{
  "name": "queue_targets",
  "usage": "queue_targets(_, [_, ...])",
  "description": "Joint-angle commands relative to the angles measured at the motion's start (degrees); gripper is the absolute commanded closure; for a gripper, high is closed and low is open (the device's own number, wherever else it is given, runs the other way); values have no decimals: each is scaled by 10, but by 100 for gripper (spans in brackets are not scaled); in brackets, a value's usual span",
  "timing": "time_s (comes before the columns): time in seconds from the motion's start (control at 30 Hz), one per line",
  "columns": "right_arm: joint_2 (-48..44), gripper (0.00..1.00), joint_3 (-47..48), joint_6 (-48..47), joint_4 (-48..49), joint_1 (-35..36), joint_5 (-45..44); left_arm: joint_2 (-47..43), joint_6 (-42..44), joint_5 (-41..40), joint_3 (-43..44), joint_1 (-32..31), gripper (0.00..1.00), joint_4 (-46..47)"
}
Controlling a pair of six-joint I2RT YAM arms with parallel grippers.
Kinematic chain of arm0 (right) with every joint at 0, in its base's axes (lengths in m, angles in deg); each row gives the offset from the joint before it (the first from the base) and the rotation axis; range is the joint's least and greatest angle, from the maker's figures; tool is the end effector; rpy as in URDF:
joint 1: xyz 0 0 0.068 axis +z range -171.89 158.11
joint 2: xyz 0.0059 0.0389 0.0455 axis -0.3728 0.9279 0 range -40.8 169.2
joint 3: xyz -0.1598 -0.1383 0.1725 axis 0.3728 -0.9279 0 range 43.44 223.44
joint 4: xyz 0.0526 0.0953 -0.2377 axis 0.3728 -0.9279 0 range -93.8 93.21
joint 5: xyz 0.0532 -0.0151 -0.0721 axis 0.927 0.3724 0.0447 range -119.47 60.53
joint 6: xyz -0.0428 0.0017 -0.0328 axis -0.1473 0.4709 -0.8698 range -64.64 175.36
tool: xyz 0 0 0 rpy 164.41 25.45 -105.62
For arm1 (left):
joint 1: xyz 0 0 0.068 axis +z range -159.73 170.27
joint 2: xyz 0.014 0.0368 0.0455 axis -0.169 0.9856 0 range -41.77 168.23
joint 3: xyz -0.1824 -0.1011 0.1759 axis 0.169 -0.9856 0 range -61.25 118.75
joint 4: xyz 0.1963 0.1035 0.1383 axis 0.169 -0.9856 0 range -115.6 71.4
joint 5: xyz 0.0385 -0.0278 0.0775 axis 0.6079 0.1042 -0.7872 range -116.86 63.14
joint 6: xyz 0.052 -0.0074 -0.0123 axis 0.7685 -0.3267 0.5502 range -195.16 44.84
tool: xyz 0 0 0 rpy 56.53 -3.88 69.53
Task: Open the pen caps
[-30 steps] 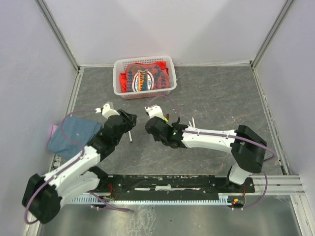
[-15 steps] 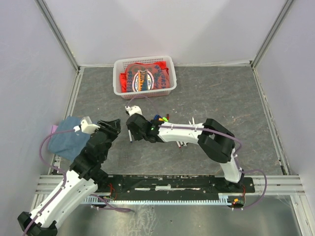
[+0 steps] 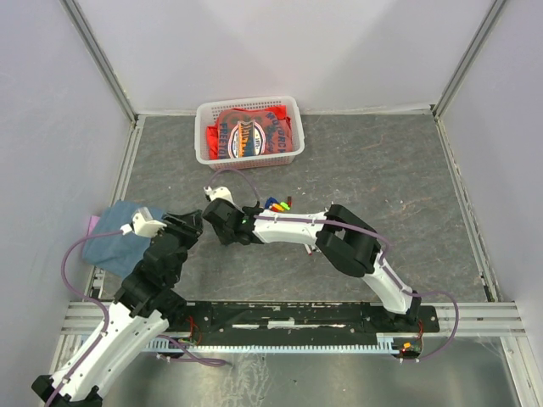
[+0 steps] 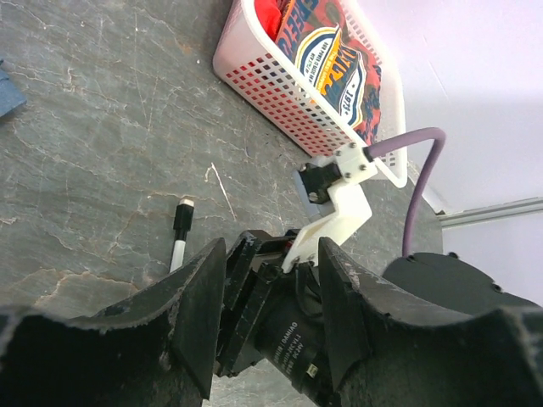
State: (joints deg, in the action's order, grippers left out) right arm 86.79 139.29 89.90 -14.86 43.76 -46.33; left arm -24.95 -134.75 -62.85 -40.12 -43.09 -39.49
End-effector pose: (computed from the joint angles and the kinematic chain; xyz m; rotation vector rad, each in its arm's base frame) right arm 0.2116 0.4428 0.1623 -0.5261 2.3833 0.4525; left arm 0.0997 -0.0406 0.2389 -0.8280 1.6439 -0.5670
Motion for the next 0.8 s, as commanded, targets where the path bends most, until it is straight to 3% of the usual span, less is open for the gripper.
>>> queue_targets(0.0, [19,59,44,5,-29,4,-20,-8,-19,-22,-2,-1,46,-1])
queue_targets(0.3, [48,65,71,-15,-82,18,-47,-8,-20,-26,-1,-1,46,-3])
queue_targets(0.57, [50,83,44,-8,-112,25,-53,-1,-21,-35,6,-1,45,-3])
queue_targets(0.7, [13,97,-13,0,-78,24,-54,7,-30,-36,8,-1,42,-3])
queue_targets(0.77, [-12,99,-41,1,-63,23,-55,13,-34,-35,11,-1,40,-3])
